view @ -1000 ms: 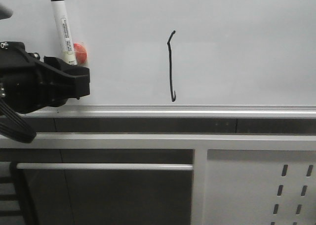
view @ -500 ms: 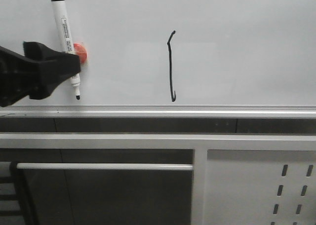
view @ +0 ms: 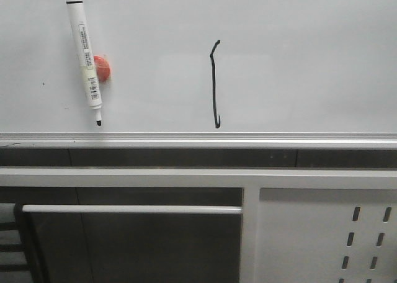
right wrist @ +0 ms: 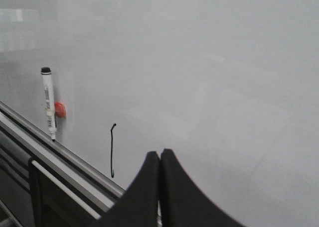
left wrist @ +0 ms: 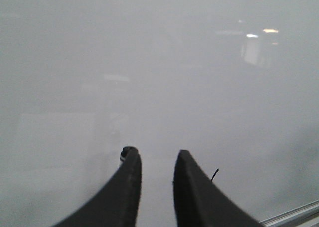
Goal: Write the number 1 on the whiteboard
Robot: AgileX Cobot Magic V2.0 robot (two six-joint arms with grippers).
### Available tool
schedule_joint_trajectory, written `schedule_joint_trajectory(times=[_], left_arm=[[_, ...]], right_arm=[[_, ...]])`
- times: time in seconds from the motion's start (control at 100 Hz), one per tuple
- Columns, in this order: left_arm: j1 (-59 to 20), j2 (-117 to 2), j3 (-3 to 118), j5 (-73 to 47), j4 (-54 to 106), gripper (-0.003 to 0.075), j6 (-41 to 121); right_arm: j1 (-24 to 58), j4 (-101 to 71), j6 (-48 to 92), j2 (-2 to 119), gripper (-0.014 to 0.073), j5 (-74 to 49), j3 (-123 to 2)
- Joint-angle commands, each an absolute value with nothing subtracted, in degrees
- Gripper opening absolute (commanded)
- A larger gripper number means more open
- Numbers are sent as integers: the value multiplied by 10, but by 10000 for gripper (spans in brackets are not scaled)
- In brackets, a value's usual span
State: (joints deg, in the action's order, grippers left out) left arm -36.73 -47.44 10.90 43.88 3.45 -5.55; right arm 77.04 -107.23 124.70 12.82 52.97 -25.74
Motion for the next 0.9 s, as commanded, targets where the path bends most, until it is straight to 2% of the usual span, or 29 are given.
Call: schedule_joint_trajectory(times=[0.0,0.13,0.25,0.48,0.89], left_arm=[[-366,-385,125,380,14,-16,-35],[-366,-259,146,184,-4,-18,-32],[-366,-174,152,100,-5,-18,-32],[-366,-85,152,98,0,-18,-32],[-366,-75,149,99,0,-18,-32]], right_arm=[[770,-1063,1246,118,-69,466,-270],[770,-1063,1246,94,-69,410,-270],[770,-1063,1246,88,-70,400,-270],[770,-1063,1246,88,-70,398,-270],[770,-1063,1246,88,-71,407,-270]])
